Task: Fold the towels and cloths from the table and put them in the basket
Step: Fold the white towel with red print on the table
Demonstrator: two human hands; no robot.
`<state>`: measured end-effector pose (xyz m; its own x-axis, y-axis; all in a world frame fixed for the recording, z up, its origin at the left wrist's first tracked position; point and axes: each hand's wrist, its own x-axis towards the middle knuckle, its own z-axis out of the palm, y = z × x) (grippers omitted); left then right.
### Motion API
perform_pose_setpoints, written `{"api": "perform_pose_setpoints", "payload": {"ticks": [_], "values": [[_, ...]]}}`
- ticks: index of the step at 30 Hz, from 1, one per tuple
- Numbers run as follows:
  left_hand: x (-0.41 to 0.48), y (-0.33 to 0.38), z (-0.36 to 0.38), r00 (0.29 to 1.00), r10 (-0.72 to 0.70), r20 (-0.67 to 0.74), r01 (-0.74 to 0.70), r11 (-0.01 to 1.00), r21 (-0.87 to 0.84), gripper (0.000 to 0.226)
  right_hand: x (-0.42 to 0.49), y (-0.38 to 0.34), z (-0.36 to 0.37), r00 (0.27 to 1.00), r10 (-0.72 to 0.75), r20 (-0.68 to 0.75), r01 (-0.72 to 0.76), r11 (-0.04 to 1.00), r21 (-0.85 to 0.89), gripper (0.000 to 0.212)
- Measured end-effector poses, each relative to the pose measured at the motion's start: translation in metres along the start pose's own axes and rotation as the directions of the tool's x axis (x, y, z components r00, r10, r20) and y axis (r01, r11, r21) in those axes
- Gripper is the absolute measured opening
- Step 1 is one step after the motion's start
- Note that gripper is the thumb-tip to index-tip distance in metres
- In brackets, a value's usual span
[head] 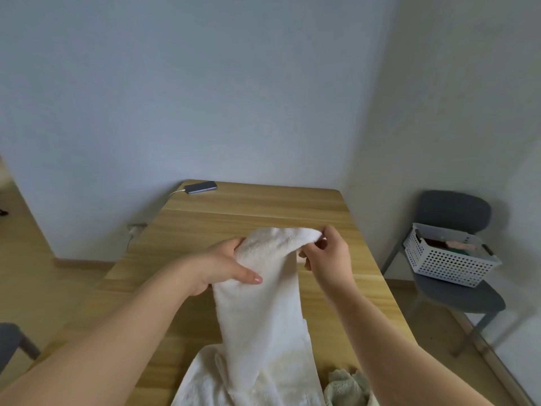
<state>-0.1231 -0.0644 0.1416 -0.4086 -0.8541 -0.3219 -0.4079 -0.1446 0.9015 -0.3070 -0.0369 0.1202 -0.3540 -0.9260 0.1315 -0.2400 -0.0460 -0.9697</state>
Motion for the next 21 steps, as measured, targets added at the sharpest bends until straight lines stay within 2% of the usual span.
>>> {"api": "perform_pose_setpoints", "payload": {"ticks": [2, 3, 5, 7, 9, 11, 13, 14, 15, 16, 17, 19, 21], "values": [[0.002, 0.002, -0.004, 0.998, -0.027, -0.051, 0.035, 0.985, 0.171, 0.047, 0.0, -0.003, -0.002, 0.998, -0.046, -0.052, 0.045, 0.999, -0.017, 0.013], [0.005, 0.002, -0.007, 0.992, -0.023, -0.126, 0.056, 0.962, 0.266, 0.046, 0.0, -0.003, -0.002, 0.995, -0.057, -0.087, 0.054, 0.998, -0.031, 0.013], [0.014, -0.001, -0.013, 0.939, 0.018, -0.343, 0.148, 0.88, 0.452, 0.055, 0.0, -0.001, -0.003, 0.986, -0.069, -0.154, 0.058, 0.996, -0.074, 0.012], [0.021, -0.002, -0.015, 0.878, 0.093, -0.47, 0.193, 0.828, 0.526, 0.055, 0.0, 0.003, -0.003, 0.978, -0.064, -0.199, 0.045, 0.994, -0.101, 0.008], [0.028, -0.001, -0.014, 0.864, 0.119, -0.489, 0.121, 0.894, 0.432, 0.038, 0.003, 0.004, -0.001, 0.968, -0.076, -0.238, 0.049, 0.992, -0.115, 0.005], [0.039, 0.004, -0.014, 0.847, 0.089, -0.524, -0.014, 0.989, 0.146, 0.025, 0.011, 0.003, 0.003, 0.955, -0.112, -0.275, 0.105, 0.994, -0.038, 0.012], [0.057, 0.014, -0.018, 0.805, 0.066, -0.589, -0.188, 0.971, -0.148, 0.026, 0.028, -0.005, 0.01, 0.946, -0.142, -0.292, 0.163, 0.986, 0.046, 0.018], [0.069, 0.02, -0.02, 0.782, 0.103, -0.615, -0.299, 0.928, -0.225, 0.03, 0.041, -0.009, 0.013, 0.95, -0.163, -0.268, 0.18, 0.983, 0.044, 0.013], [0.081, 0.024, -0.023, 0.763, 0.181, -0.62, -0.382, 0.9, -0.208, 0.041, 0.054, -0.012, 0.016, 0.961, -0.178, -0.21, 0.186, 0.982, 0.015, 0.016], [0.091, 0.027, -0.025, 0.767, 0.265, -0.584, -0.42, 0.896, -0.145, 0.057, 0.067, -0.012, 0.018, 0.973, -0.196, -0.119, 0.195, 0.981, -0.025, 0.037], [0.102, 0.025, -0.026, 0.802, 0.312, -0.509, -0.406, 0.91, -0.081, 0.075, 0.079, -0.009, 0.02, 0.98, -0.198, -0.023, 0.197, 0.979, -0.059, 0.06], [0.116, 0.015, -0.026, 0.913, 0.244, -0.327, -0.254, 0.967, 0.012, 0.094, 0.091, 0.0, 0.022, 0.985, -0.136, 0.104, 0.151, 0.978, -0.143, 0.085], [0.12, -0.007, -0.02, 0.971, 0.144, -0.191, -0.121, 0.984, 0.129, 0.091, 0.088, 0.021, 0.022, 0.987, -0.06, 0.146, 0.1, 0.951, -0.291, 0.088]]}}
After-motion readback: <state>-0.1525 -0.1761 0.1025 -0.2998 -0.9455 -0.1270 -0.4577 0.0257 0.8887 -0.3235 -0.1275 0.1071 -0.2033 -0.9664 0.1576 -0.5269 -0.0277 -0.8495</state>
